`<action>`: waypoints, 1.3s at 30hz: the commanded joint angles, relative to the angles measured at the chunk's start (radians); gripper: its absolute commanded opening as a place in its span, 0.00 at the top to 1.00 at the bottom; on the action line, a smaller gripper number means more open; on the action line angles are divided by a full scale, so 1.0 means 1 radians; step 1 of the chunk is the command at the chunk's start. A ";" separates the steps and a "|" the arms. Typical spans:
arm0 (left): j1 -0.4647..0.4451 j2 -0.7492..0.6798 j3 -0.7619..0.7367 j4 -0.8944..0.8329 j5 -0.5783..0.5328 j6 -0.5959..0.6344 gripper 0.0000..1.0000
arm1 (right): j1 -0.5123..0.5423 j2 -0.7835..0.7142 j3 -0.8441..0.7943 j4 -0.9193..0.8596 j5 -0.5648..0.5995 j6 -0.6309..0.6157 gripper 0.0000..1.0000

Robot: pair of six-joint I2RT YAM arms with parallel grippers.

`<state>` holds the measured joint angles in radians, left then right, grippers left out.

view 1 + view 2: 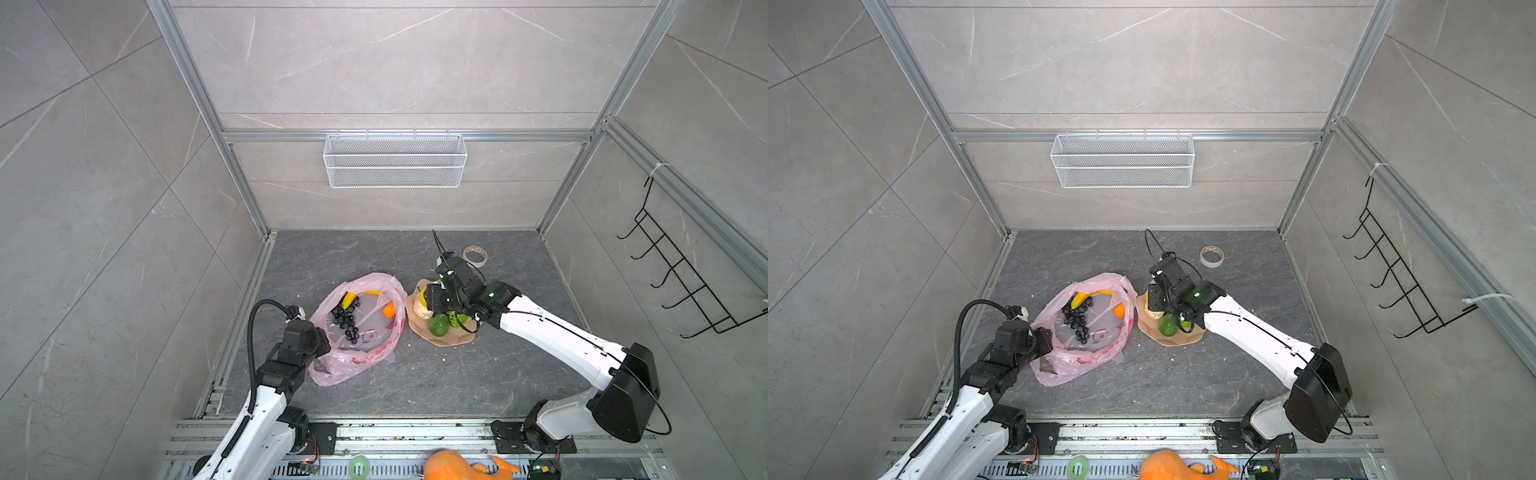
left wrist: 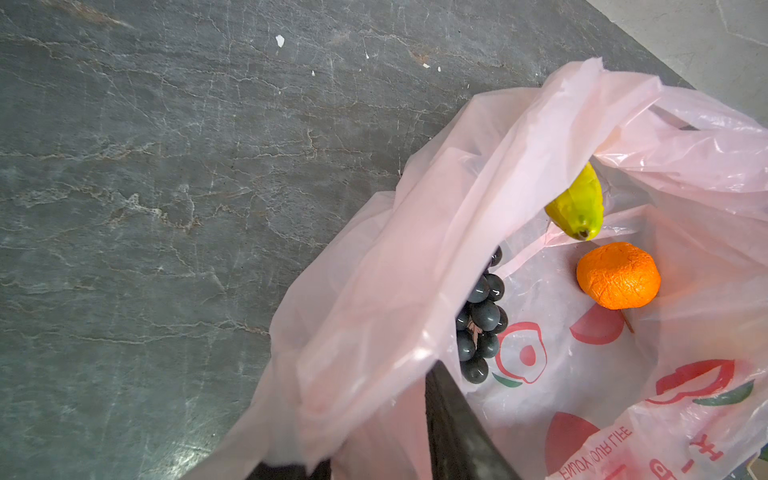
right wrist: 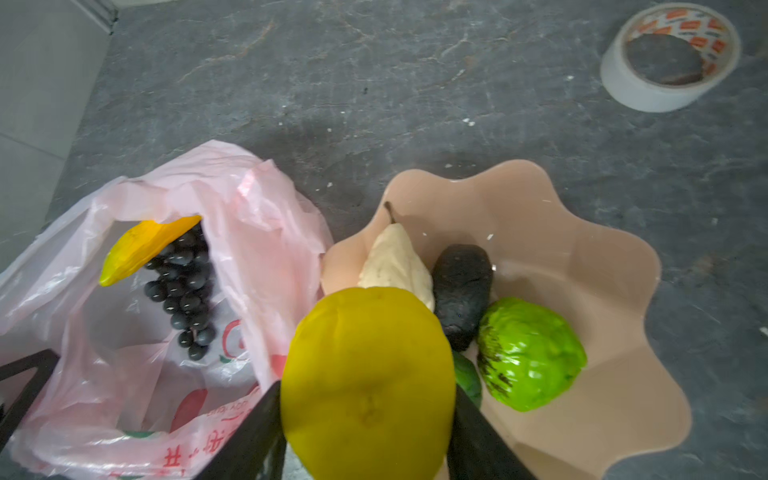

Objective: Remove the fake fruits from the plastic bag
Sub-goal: 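Carry the yellow lemon with the right gripper over the pink bowl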

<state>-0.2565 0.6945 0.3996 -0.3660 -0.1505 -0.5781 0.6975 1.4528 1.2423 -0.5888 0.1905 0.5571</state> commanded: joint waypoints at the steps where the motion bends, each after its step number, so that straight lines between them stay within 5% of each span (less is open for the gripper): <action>1: 0.001 0.002 0.004 0.021 0.000 0.018 0.62 | -0.052 -0.024 -0.008 -0.061 0.049 -0.006 0.42; 16: 0.001 0.003 0.003 0.022 0.000 0.019 0.62 | -0.238 0.093 0.031 -0.074 0.095 -0.110 0.41; 39: 0.001 0.010 0.006 0.022 -0.002 0.018 0.62 | -0.251 0.341 0.111 -0.029 0.076 -0.168 0.41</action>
<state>-0.2565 0.7048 0.3996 -0.3660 -0.1509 -0.5781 0.4465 1.7672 1.3224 -0.6266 0.2726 0.4129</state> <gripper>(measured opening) 0.381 0.592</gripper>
